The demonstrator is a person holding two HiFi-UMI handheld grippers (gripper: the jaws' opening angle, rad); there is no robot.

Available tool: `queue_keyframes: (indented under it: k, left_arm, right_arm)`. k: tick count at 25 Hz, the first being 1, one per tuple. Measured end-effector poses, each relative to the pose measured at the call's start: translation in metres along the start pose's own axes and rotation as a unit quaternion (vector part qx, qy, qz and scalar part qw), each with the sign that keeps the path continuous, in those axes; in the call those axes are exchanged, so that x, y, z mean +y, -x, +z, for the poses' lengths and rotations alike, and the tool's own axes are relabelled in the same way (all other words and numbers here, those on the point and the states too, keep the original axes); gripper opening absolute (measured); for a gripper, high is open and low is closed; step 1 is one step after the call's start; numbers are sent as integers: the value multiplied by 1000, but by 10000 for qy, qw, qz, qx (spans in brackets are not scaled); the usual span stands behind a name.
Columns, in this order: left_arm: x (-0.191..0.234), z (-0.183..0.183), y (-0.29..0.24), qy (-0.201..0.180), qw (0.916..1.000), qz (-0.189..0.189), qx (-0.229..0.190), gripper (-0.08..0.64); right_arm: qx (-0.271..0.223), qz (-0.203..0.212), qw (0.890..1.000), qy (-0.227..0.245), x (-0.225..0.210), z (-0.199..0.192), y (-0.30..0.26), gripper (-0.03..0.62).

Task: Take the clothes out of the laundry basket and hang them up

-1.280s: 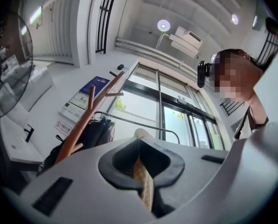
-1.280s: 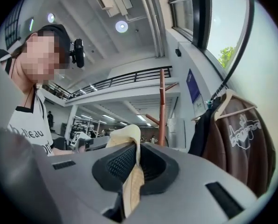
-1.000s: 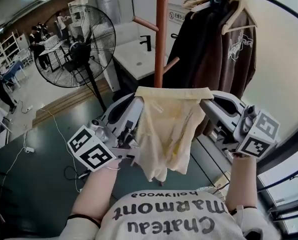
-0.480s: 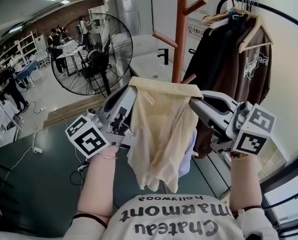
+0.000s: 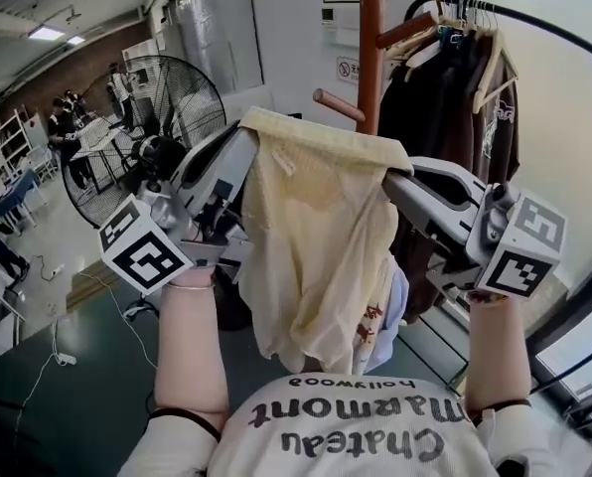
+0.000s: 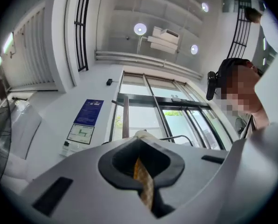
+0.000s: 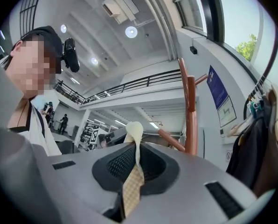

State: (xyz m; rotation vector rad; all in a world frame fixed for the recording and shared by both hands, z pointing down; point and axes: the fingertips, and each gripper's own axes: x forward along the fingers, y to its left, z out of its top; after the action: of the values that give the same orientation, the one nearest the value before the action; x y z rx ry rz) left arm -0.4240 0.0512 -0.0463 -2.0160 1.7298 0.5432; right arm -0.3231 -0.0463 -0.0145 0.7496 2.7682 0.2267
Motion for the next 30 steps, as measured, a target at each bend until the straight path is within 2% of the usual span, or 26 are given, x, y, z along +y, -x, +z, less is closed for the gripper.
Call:
queue_keyframes:
  k: [5, 9, 14, 17, 19, 21, 25, 30]
  left_arm:
    - [4, 29, -42, -208, 9945, -1002, -207, 14]
    - [6, 48, -64, -398, 9898, -1357, -169, 14]
    - [45, 46, -90, -309, 9928, -1151, -119, 14]
    - [36, 48, -107, -205, 9921, -1228, -157, 14]
    - [39, 39, -118, -184, 9924, -1218, -42, 14]
    - [52, 24, -125, -251, 9928, -1160, 131, 14]
    - [73, -4, -128, -703, 9915, -1002, 448, 14]
    - [86, -28, -125, -428, 9926, -953, 624, 14]
  right_arm:
    - [-37, -776, 9961, 418, -7, 33, -6, 38]
    - [-125, -1511, 9859, 707, -11, 60, -5, 38]
    - [-257, -1845, 9787, 866, -24, 76, -25, 38]
    - [-135, -2236, 9695, 990, -22, 85, -12, 38]
    - [36, -2516, 9623, 1032, -33, 82, -4, 38]
    - [167, -2674, 9589, 930, -48, 71, -2, 38]
    - [252, -2787, 9579, 649, -62, 52, -4, 38]
    - [459, -2986, 9524, 403, -69, 32, -6, 38]
